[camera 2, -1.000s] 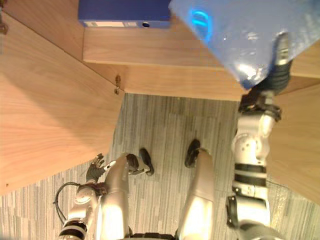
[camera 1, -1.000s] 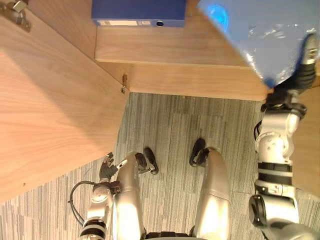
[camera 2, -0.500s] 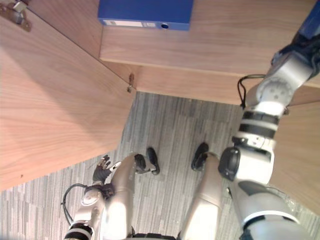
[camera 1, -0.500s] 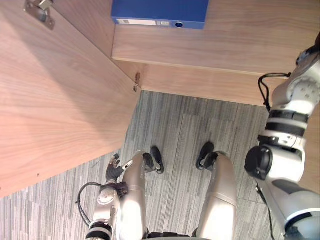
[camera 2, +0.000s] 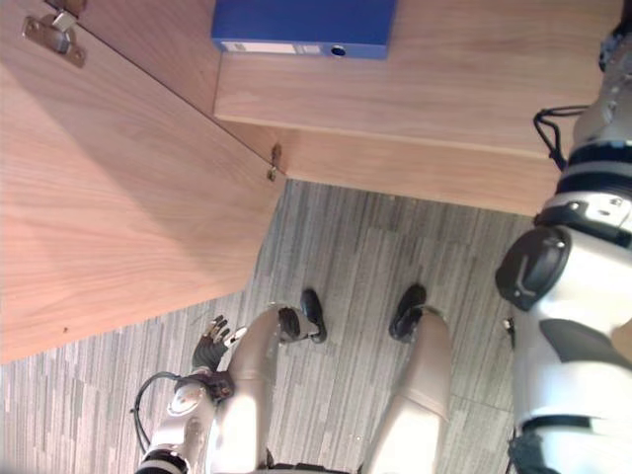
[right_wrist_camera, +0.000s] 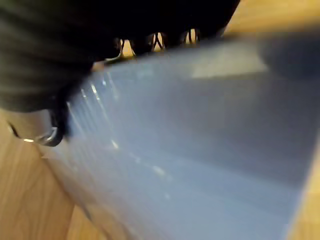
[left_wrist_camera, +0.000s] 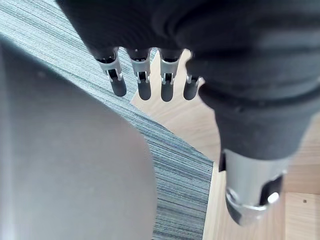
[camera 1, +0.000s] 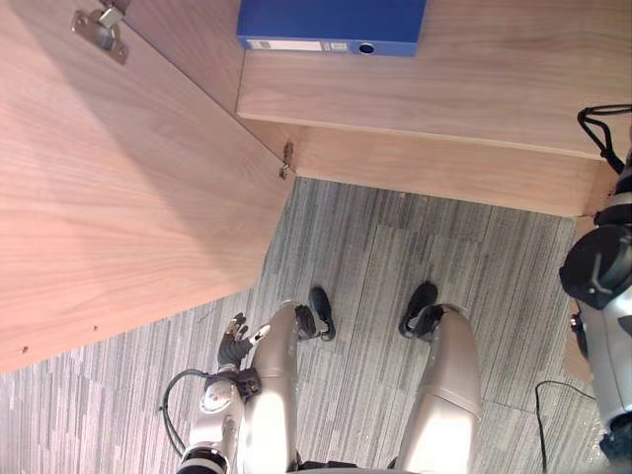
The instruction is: Walk over to the cabinet, pick up the folder, carry it to the office cabinet, place the folder inside the office cabinet, then close the office cabinet door
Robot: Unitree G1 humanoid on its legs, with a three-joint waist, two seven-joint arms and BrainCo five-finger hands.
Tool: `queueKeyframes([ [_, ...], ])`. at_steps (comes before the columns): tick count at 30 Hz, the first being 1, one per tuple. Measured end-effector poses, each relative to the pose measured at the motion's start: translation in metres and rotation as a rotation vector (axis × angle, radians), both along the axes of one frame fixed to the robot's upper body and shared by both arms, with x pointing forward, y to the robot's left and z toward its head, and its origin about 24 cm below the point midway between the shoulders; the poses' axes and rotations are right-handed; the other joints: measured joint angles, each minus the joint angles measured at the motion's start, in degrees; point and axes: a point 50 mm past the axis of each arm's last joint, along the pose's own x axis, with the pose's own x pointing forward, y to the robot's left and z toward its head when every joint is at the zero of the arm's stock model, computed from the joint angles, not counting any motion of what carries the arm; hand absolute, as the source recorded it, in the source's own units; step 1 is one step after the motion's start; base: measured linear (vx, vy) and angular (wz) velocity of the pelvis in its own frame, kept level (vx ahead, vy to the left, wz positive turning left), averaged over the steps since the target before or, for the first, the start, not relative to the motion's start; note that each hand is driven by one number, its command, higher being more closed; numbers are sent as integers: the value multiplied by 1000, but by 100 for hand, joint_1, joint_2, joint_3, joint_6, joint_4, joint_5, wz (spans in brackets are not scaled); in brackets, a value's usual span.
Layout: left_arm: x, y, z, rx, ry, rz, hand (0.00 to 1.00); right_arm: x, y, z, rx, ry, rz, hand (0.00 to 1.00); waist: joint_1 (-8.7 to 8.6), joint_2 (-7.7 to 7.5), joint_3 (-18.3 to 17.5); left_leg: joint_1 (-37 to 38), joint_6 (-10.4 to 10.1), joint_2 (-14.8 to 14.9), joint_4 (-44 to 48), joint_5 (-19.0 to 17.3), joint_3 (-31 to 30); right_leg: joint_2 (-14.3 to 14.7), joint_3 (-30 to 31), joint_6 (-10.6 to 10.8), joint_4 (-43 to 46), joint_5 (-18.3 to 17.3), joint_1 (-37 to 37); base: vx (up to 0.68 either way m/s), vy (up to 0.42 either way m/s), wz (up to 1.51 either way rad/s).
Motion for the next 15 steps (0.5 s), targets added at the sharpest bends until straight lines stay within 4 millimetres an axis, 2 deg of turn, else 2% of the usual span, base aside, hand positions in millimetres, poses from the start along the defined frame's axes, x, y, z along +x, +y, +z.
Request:
queueKeyframes([
  [7,0,0,0,1,-4,5,0,8,7,-6,-104,62,-21,0,-5,22,6,-20,4,1,0,5,10,0,13,0,13,0,-39,0,14,0],
  [11,0,1,0,9,-5,6,0,12,10,-9,-326,156,-86,0,-16,24,5,-7,4,4,13,6,12,1,21,0,24,0,-31,5,8,0],
  [15,1,3,-2,24,4,4,0,22,16,-23,-612,294,-118,0,-29,24,5,48,6,33,68,3,-13,8,2,1,45,0,63,1,8,0],
])
